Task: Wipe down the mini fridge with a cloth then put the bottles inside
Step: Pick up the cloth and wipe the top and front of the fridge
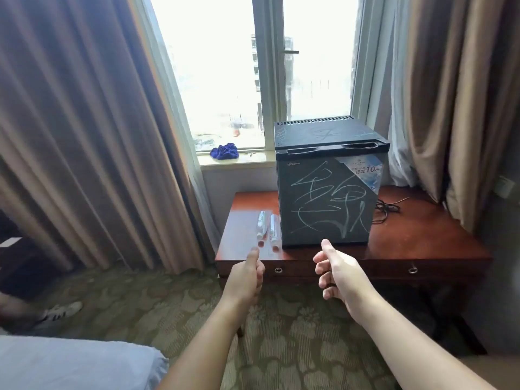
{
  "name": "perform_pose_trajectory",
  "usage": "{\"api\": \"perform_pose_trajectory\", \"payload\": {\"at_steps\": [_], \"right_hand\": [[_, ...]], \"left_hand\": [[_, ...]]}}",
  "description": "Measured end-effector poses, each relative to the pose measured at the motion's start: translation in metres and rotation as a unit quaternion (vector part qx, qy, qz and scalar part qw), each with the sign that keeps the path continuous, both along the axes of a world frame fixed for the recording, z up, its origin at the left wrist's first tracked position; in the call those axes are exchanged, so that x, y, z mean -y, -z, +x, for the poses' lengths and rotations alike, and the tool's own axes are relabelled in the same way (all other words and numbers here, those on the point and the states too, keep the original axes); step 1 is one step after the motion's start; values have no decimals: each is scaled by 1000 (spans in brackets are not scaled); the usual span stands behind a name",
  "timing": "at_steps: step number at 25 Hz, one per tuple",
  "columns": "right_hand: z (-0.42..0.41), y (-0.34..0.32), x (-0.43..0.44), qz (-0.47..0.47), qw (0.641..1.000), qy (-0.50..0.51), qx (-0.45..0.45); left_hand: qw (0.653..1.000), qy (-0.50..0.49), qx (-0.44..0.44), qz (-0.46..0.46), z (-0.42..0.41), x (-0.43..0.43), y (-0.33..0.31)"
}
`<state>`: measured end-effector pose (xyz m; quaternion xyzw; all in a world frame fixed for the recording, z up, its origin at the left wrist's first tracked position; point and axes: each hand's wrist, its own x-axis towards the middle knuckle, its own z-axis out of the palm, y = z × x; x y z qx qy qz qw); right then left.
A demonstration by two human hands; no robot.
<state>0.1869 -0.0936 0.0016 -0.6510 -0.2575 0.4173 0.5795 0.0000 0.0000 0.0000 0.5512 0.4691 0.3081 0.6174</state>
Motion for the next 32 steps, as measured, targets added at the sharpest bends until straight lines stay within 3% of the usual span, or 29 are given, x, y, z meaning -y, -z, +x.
{"api": "perform_pose_trajectory", "payload": {"at_steps": [6,12,16,20,27,32], "right_hand": [[4,2,-114,-10,999,-27,36],[-20,17,-312,-19,997,-42,67],[-27,13,-443,-13,998,-33,56],[-19,3,-551,-7,994,-29,104],[18,5,-728,5,991,-34,127],[70,26,-849,-6,996,-9,92]], "left_hand": [[1000,4,-27,-6,24,-100,13],[999,7,-47,6,16,-293,36],[998,0,-54,21,-2,-423,21],[997,2,-64,45,-3,-529,9],[984,4,-125,128,57,-697,14],[969,10,-165,184,119,-834,27]]}}
